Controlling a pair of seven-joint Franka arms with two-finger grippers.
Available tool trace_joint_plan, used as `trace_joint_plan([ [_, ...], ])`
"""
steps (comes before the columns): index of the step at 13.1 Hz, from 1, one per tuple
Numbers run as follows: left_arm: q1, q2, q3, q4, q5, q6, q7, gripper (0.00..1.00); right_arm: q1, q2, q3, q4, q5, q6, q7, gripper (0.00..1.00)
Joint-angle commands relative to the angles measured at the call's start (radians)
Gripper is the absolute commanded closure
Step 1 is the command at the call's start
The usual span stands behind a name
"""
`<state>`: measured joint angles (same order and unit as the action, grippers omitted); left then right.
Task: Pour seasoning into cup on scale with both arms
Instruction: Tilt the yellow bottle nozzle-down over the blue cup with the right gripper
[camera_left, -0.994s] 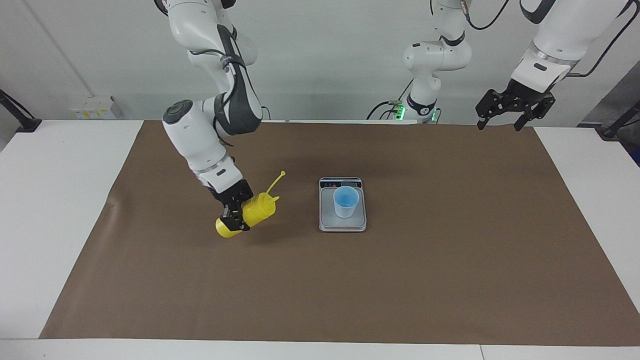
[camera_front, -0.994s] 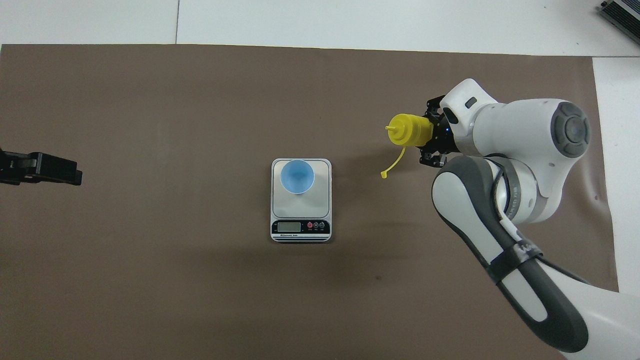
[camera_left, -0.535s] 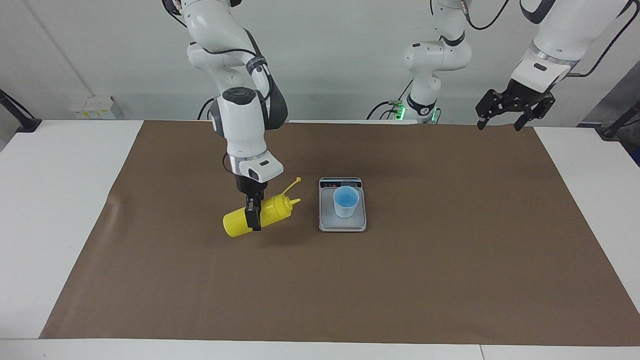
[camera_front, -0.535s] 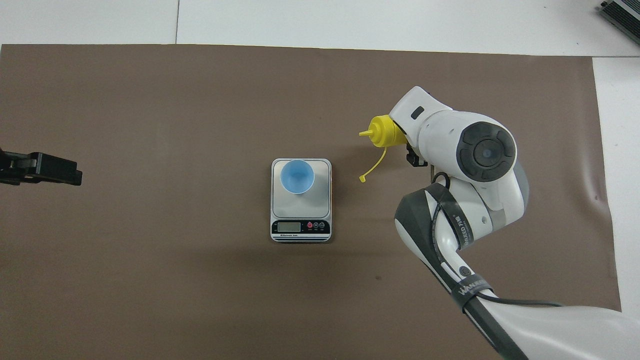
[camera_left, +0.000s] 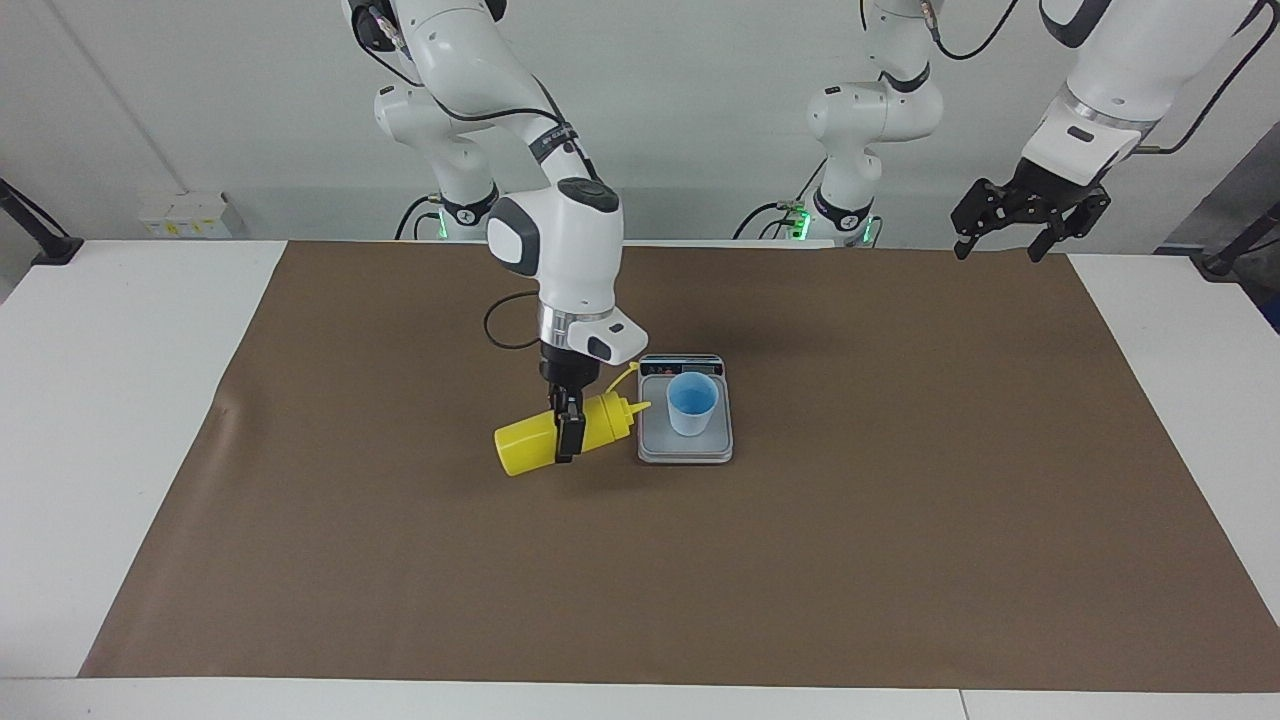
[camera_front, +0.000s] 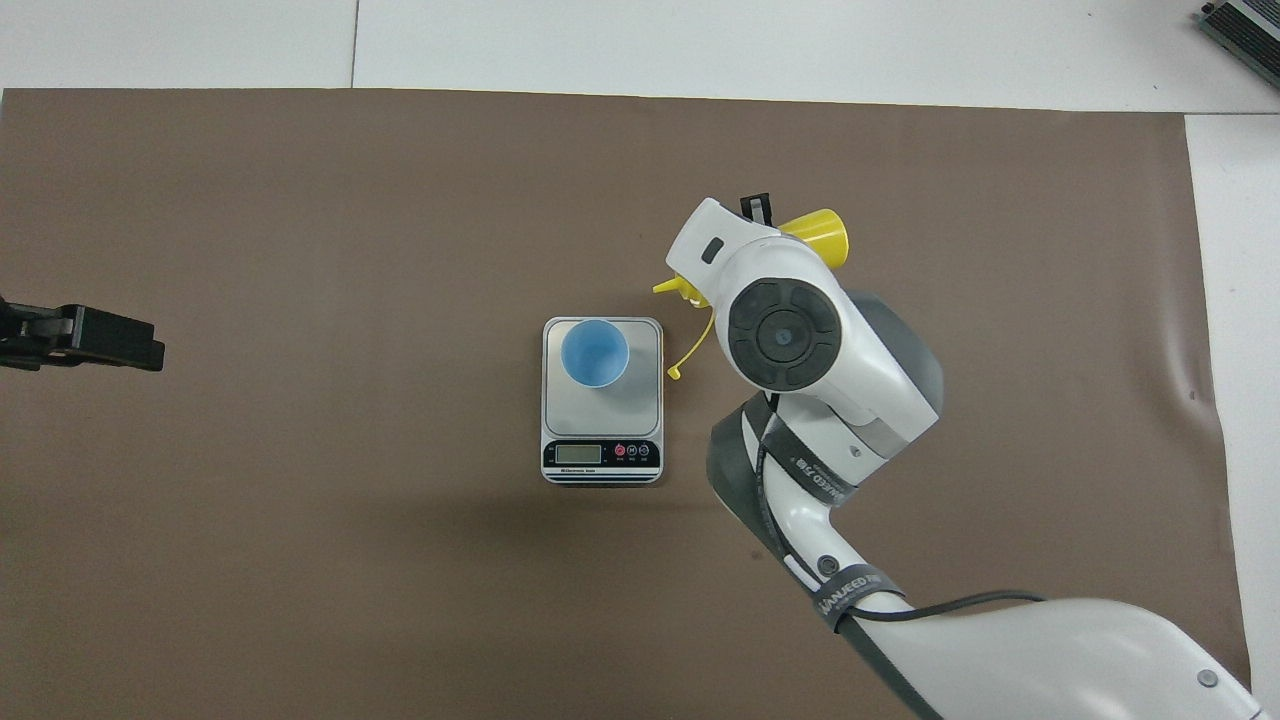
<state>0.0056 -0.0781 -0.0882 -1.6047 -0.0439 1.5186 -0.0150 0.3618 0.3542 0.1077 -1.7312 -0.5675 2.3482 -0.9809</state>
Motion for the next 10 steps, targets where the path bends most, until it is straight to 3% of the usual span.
trace_joint_plan([
  [1, -0.002, -0.022, 0.004, -0.018, 0.018, -0.009, 0.001, 0.0, 0.055, 0.083, 0.0, 0.111, -0.156, -0.058, 0.028, 1.0],
  [4, -0.002, -0.022, 0.004, -0.02, 0.018, -0.009, 0.001, 0.0, 0.091, 0.094, 0.0, 0.116, -0.276, -0.079, 0.031, 1.0],
  [10, -0.002, -0.022, 0.004, -0.018, 0.018, -0.009, 0.001, 0.0, 0.128, 0.098, 0.0, 0.114, -0.376, -0.11, 0.033, 1.0],
])
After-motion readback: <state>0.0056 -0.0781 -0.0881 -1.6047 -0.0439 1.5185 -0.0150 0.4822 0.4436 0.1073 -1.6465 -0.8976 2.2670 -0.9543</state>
